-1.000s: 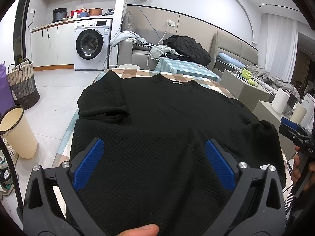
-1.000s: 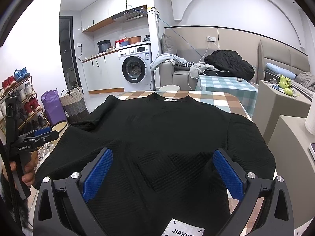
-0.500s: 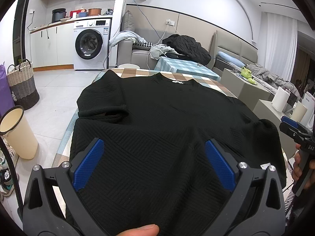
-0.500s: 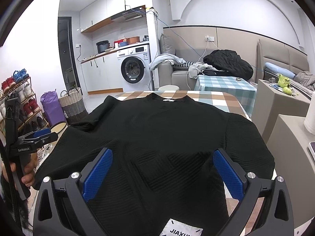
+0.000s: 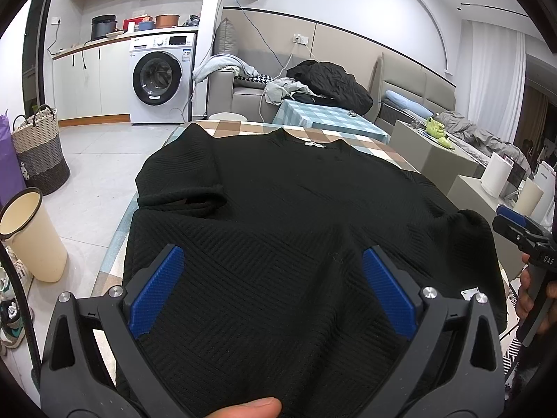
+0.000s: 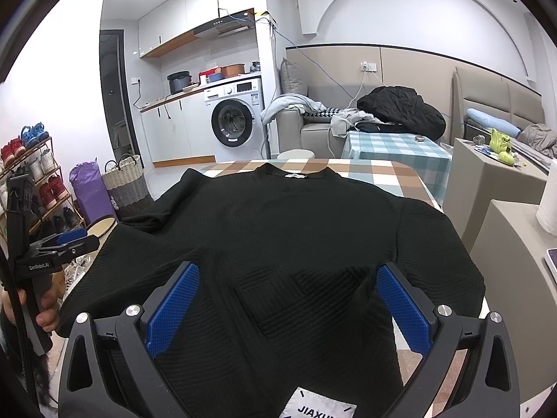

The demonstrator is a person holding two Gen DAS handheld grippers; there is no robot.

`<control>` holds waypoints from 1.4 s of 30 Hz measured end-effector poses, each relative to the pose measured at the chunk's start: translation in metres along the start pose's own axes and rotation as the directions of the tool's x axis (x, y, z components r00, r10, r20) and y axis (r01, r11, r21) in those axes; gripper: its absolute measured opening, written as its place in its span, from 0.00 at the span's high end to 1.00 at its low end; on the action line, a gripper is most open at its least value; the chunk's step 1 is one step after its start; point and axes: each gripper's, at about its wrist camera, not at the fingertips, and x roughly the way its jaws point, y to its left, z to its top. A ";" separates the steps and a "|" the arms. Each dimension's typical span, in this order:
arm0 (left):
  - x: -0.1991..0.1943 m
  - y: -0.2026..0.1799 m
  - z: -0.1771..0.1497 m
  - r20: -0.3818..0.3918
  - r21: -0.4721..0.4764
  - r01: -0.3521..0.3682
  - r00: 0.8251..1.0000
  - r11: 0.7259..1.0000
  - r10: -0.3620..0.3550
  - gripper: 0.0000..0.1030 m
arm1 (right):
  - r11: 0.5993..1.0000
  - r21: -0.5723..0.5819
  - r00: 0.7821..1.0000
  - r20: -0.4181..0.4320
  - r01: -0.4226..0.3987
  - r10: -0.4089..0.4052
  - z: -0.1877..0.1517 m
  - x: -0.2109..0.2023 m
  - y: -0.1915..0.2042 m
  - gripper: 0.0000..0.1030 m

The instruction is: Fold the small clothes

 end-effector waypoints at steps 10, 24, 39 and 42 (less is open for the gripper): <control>0.001 0.000 -0.001 -0.003 0.017 0.009 1.000 1.000 -0.009 0.01 | 1.000 0.010 1.000 0.002 0.017 -0.017 0.000 -0.001 -0.002 0.00; 0.003 0.004 -0.002 -0.019 0.018 0.008 1.000 1.000 -0.008 0.01 | 0.998 0.055 1.000 -0.011 0.016 -0.015 0.002 0.001 -0.013 0.00; 0.024 0.015 0.015 -0.036 0.003 0.008 0.999 1.000 -0.008 0.01 | 0.974 0.193 0.990 -0.102 0.115 -0.097 0.004 0.003 -0.053 0.00; 0.030 0.018 0.026 -0.031 -0.010 0.001 1.000 1.000 -0.001 0.01 | 0.939 0.281 0.977 -0.135 0.199 -0.167 -0.004 -0.003 -0.080 0.00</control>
